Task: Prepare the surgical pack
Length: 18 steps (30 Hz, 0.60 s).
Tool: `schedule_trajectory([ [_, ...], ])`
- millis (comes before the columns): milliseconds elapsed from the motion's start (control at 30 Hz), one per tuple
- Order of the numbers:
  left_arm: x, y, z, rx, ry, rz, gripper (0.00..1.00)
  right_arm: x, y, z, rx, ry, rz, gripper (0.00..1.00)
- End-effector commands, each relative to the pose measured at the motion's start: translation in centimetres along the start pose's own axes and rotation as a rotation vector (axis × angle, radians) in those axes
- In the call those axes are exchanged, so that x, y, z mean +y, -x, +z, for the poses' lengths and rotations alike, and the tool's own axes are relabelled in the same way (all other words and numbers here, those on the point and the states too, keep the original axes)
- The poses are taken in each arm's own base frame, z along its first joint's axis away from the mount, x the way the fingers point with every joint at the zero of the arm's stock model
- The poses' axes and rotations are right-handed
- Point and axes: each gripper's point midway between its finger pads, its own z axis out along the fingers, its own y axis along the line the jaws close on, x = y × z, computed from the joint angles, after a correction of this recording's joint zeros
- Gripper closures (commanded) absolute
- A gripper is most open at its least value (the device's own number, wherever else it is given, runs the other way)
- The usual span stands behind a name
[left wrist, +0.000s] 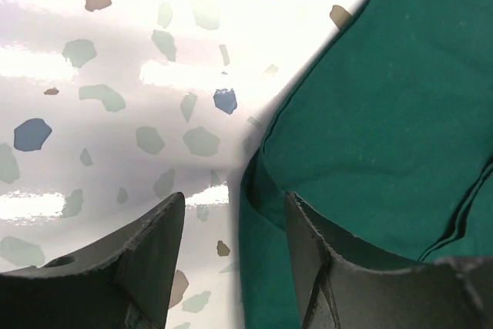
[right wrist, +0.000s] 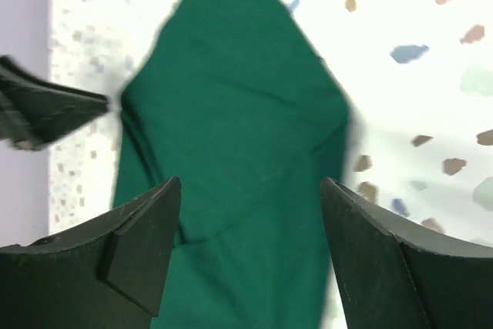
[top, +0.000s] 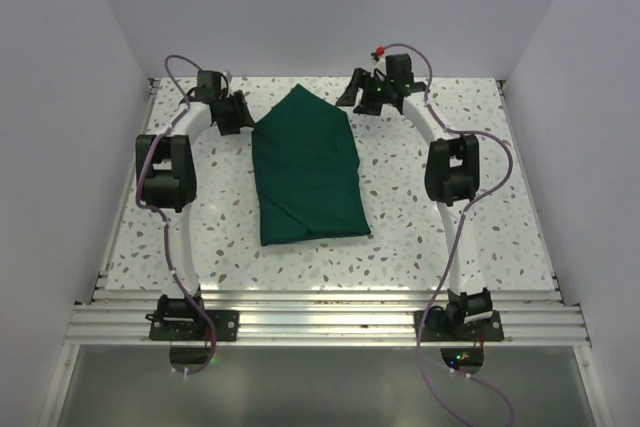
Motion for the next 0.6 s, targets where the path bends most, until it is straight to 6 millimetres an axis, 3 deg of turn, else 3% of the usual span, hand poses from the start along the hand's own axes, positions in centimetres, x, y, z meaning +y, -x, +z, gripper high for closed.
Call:
schedule_trajectory([
  [0, 0.1, 1.5, -0.4, -0.033, 0.028, -0.013, 0.42, -3.4, -2.8, 2.0, 0.084, -0.04, 0.053, 0.24],
  [367, 0.8, -2.8, 1.5, 0.076, -0.003, -0.066, 0.45, -6.2, -5.6, 4.7, 0.144, -0.038, 0.106, 0.3],
  [567, 0.1, -3.5, 3.0, 0.1, -0.067, -0.103, 0.47, -6.6, -7.5, 6.2, 0.192, -0.035, 0.156, 0.37],
])
